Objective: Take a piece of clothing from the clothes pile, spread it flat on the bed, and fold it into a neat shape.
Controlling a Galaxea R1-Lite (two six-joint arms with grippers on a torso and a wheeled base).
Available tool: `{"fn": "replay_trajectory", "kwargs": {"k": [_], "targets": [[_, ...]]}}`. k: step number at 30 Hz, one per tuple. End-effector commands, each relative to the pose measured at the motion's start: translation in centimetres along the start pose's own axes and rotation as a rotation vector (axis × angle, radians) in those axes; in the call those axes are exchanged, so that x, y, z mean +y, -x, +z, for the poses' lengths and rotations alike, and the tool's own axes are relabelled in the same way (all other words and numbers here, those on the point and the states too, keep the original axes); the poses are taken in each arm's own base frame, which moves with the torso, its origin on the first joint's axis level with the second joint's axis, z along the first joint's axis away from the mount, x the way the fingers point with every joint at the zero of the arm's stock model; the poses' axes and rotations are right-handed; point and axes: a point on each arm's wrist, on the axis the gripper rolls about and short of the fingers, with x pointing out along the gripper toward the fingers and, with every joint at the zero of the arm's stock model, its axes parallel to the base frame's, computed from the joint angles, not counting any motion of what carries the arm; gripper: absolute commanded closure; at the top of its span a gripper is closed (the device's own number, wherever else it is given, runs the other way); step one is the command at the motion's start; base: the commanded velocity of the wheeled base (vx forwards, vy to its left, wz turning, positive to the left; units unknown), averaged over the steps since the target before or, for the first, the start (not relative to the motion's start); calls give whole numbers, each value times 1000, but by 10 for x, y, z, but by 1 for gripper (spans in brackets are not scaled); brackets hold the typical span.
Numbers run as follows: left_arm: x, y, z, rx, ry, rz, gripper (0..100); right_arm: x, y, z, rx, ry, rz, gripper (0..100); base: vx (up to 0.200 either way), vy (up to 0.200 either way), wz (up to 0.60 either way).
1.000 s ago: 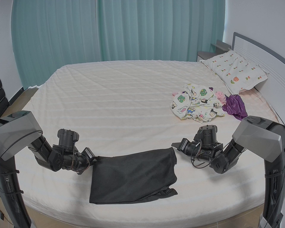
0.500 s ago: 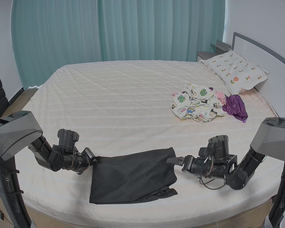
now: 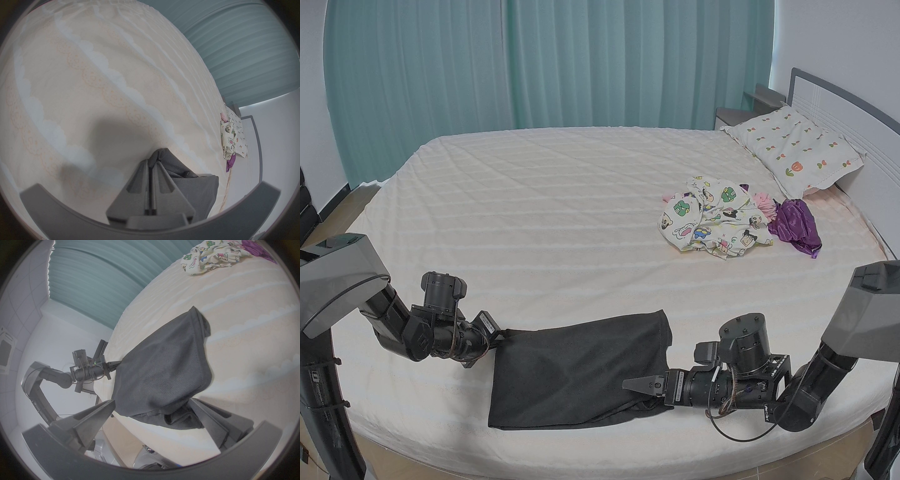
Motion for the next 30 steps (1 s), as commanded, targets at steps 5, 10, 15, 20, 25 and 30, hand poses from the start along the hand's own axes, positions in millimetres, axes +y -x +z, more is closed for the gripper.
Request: {"fn": "replay_trajectory", "kwargs": {"k": [5, 10, 15, 20, 25, 30], "targets": [[0, -1, 0, 1, 0, 0, 100, -9, -23, -6, -20, 46, 17, 0, 0, 0, 0], [0, -1, 0, 1, 0, 0, 100, -15, -23, -5, -22, 51, 3, 0, 0, 0, 0], [-1, -1, 0, 0, 0, -2, 100, -17, -25, -8, -9, 81, -6, 100, 0, 0, 0], [-1, -1, 0, 0, 0, -2, 100, -19, -25, -14, 2, 102, -6, 100, 0, 0, 0], [-1, -1, 1, -1, 1, -3, 100, -20, -19, -18, -12, 112, 9, 100, 0, 0, 0], [-1, -1, 1, -1, 1, -3, 100, -20, -10, -20, -24, 115, 22, 100, 0, 0, 0]]}}
